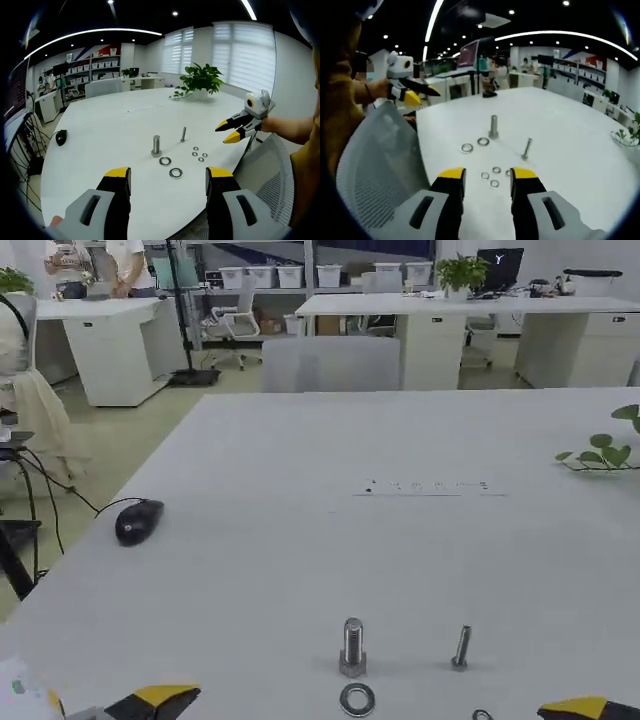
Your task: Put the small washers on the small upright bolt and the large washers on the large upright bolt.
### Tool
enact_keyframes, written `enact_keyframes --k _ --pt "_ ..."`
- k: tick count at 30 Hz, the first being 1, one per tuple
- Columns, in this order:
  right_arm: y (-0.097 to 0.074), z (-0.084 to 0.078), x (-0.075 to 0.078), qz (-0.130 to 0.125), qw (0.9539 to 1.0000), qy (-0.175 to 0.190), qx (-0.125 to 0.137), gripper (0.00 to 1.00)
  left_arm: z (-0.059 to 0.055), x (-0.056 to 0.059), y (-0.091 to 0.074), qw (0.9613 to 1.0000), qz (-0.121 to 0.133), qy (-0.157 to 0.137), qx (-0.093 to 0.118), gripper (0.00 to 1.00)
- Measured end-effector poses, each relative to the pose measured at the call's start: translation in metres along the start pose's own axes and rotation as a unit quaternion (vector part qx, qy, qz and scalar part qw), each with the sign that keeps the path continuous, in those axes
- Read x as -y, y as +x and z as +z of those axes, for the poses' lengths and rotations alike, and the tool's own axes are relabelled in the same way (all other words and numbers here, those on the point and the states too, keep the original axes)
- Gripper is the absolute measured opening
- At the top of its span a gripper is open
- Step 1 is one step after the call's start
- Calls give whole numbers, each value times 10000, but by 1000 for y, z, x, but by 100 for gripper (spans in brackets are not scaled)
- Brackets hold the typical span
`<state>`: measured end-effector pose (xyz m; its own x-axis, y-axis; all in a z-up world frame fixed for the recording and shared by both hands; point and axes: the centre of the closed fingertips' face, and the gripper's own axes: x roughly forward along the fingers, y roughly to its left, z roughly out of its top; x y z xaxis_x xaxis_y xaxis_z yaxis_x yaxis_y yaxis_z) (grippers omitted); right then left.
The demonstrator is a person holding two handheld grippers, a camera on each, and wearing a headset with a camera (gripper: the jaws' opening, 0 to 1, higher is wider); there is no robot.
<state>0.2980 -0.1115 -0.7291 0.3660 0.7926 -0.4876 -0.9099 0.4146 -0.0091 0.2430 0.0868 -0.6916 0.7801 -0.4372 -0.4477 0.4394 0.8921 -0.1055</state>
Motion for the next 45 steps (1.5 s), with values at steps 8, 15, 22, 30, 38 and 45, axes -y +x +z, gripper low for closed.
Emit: enact_keyframes --k 8,15,22,30,38,45 --pt "-2 1 1 -20 10000 -55 -54 45 0 3 2 10000 -3 -6 28 60" --pt "2 3 -1 56 9999 -112 -61 47 -2 6 2 10000 4 -40 21 61" --pt "3 0 -5 142 9997 -150 -124 46 -5 12 5 9999 -50 34 -91 62" --pt "3 -7 -4 222 9991 -153 -334 46 -5 9 8 9999 -28 -17 -121 62" --pt "9 -12 -2 330 9976 -293 -540 46 -7 10 9 9999 -35 -80 -130 62" --pt "15 -18 1 531 9936 -534 -843 45 -6 9 9 9999 -21 -139 -86 62"
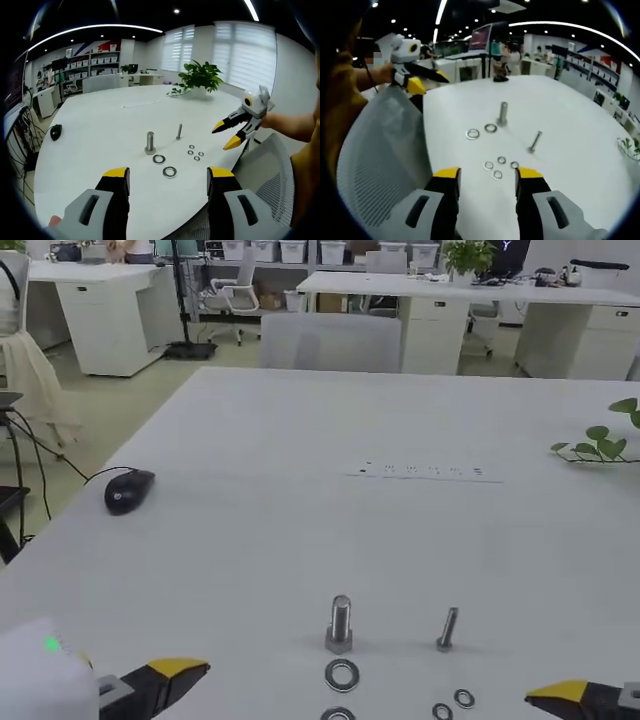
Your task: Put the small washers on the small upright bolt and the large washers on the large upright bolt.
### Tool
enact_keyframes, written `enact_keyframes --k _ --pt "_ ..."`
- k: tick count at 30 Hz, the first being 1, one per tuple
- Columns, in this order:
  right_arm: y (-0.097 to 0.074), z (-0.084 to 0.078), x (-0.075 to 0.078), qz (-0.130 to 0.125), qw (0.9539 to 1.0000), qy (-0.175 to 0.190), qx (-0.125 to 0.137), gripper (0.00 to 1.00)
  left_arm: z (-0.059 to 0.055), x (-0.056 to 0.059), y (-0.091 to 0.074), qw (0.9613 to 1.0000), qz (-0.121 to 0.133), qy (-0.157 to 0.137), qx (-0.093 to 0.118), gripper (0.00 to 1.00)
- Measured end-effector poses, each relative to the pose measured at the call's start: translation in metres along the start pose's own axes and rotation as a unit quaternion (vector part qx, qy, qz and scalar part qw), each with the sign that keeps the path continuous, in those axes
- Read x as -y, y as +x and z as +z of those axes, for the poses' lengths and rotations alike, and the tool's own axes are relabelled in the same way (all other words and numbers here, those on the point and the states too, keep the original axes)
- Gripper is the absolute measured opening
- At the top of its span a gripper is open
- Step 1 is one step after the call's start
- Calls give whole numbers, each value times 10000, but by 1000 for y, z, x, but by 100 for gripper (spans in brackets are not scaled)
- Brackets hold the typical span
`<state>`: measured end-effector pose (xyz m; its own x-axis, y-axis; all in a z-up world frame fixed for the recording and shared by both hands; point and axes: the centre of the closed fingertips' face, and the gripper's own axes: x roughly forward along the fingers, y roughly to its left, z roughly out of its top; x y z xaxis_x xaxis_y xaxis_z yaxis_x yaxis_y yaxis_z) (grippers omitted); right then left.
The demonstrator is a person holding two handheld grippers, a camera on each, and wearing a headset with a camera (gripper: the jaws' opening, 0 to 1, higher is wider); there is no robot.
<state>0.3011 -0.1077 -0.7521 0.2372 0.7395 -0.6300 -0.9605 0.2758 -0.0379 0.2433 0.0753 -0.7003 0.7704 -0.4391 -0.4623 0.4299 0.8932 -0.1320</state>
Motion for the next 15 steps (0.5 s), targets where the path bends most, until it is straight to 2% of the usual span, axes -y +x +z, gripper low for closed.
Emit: enact_keyframes --k 7,15 --pt "6 3 3 86 9999 -40 -62 45 -1 -2 0 10000 22 -44 4 62" --pt "17 -6 5 371 9979 -260 -472 45 -2 -6 1 10000 59 -77 -13 62"
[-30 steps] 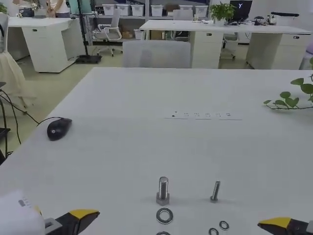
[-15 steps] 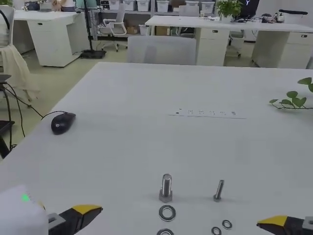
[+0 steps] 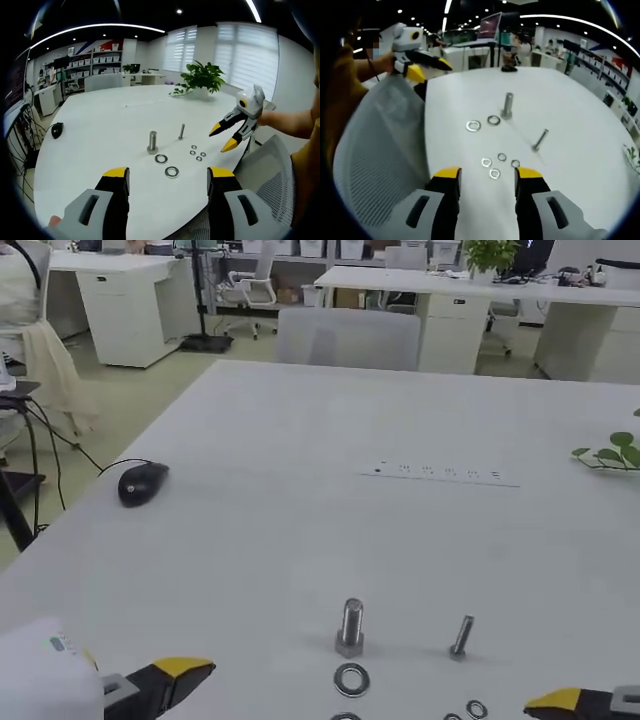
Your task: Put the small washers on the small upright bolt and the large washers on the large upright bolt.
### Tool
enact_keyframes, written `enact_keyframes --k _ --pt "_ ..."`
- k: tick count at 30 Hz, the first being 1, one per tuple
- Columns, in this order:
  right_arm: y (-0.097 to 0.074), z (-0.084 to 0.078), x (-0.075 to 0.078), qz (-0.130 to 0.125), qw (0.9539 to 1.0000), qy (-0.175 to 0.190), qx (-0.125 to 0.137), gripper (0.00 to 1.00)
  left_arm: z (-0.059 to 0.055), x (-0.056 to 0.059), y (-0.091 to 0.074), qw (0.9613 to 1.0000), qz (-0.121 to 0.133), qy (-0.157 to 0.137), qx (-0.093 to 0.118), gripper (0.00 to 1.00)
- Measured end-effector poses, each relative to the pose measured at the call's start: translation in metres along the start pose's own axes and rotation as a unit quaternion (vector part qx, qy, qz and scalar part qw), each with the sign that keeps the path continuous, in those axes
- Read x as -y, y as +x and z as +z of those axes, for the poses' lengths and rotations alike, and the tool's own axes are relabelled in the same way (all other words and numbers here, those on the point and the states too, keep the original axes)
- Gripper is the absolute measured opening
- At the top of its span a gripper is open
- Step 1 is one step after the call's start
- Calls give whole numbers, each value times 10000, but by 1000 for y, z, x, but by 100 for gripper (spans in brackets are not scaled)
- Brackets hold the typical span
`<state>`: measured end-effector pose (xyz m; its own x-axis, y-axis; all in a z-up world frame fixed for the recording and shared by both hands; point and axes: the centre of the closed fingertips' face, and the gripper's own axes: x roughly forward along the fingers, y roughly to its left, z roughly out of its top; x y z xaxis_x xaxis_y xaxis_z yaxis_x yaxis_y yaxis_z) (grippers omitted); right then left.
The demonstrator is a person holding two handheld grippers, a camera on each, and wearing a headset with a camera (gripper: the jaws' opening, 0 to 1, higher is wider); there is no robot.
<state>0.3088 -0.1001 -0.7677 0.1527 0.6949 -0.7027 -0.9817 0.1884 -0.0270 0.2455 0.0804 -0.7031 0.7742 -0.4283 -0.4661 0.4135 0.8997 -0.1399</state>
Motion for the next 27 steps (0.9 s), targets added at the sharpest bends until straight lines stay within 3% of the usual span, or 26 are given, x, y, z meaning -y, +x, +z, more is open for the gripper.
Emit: enact_keyframes --k 6,10,12,14,17,19,27 --pt "7 -10 2 237 9986 -288 -381 43 1 0 1 10000 22 -20 22 62" --pt "13 -16 3 449 9938 -644 -783 41 1 1 1 10000 22 -28 20 62" --pt "15 -16 5 480 9923 -760 -855 40 2 1 1 10000 32 -36 36 62" --pt "19 -16 3 601 9889 -919 -998 40 1 2 0 10000 43 -43 34 62" --pt "24 -26 0 871 9795 -1158 -1398 39 0 1 -1 9999 80 -68 28 62" --pt "28 -29 3 854 9748 -1401 -1512 38 0 0 -1 9999 101 -74 37 62" --pt "34 -30 4 1098 9668 -1509 -1743 34 2 0 0 9998 153 -110 65 62"
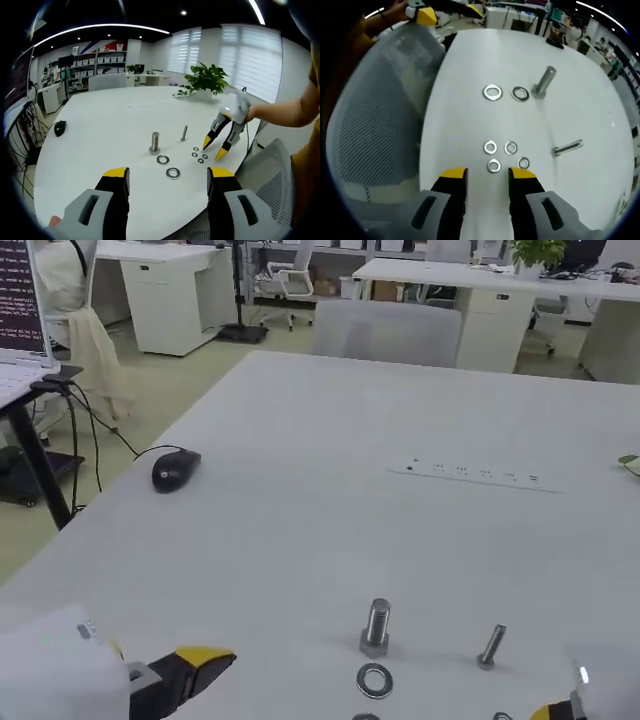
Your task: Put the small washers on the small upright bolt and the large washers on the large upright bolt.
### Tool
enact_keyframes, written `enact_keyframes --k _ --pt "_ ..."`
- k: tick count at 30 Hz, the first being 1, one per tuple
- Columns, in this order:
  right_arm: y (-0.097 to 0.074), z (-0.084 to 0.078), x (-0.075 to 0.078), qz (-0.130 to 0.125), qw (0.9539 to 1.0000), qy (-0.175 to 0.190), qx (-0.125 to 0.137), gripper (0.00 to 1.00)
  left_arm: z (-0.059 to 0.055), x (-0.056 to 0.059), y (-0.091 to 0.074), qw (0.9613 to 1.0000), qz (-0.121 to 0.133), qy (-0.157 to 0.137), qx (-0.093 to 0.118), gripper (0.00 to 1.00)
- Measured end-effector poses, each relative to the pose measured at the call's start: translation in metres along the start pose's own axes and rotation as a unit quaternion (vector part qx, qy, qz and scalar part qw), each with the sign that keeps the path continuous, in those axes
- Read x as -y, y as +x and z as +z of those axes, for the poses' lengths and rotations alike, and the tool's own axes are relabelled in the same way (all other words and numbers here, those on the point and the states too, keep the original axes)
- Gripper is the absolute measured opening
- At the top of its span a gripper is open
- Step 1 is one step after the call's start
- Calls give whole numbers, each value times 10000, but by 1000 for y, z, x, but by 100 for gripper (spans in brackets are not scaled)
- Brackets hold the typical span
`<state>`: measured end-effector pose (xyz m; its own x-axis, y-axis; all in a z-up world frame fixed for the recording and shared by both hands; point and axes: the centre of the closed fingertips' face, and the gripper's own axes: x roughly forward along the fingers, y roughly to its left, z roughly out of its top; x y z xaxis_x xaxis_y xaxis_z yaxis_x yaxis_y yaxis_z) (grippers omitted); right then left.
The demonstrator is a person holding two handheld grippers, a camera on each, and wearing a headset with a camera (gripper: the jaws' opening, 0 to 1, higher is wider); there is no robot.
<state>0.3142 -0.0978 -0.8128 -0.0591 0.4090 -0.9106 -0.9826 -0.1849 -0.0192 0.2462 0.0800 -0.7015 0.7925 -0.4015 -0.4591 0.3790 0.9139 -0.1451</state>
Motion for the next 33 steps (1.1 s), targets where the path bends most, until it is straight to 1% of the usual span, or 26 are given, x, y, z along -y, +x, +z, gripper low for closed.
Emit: enact_keyframes --k 3,7,11,16,17,18,20,26,28,30,33 --pt "2 0 1 77 9999 -50 -74 32 1 0 2 10000 14 -28 -5 62" --pt "6 -1 1 177 9994 -201 -229 32 4 -1 4 10000 34 -42 57 62" --pt "11 -3 1 238 9985 -328 -363 30 4 -1 5 10000 33 -41 44 62" --pt "12 -2 3 301 9983 -324 -373 27 4 0 6 10000 26 -64 64 62" --pt "12 -2 3 296 9981 -379 -396 26 4 0 6 9999 32 -66 77 62" --pt "12 -2 5 285 9972 -551 -428 25 4 0 6 9999 32 -72 91 62" --pt "12 -2 4 315 9973 -503 -434 24 5 1 6 9999 15 -91 114 62" --pt "12 -3 5 283 9968 -581 -468 23 4 0 7 9999 15 -90 111 62" --pt "12 -3 5 278 9968 -592 -454 20 6 0 6 9999 13 -89 142 62" --pt "12 -3 5 258 9963 -681 -456 18 7 0 6 9999 10 -76 143 62" --pt "12 -3 5 239 9964 -672 -457 15 7 1 7 9999 3 -81 144 62"
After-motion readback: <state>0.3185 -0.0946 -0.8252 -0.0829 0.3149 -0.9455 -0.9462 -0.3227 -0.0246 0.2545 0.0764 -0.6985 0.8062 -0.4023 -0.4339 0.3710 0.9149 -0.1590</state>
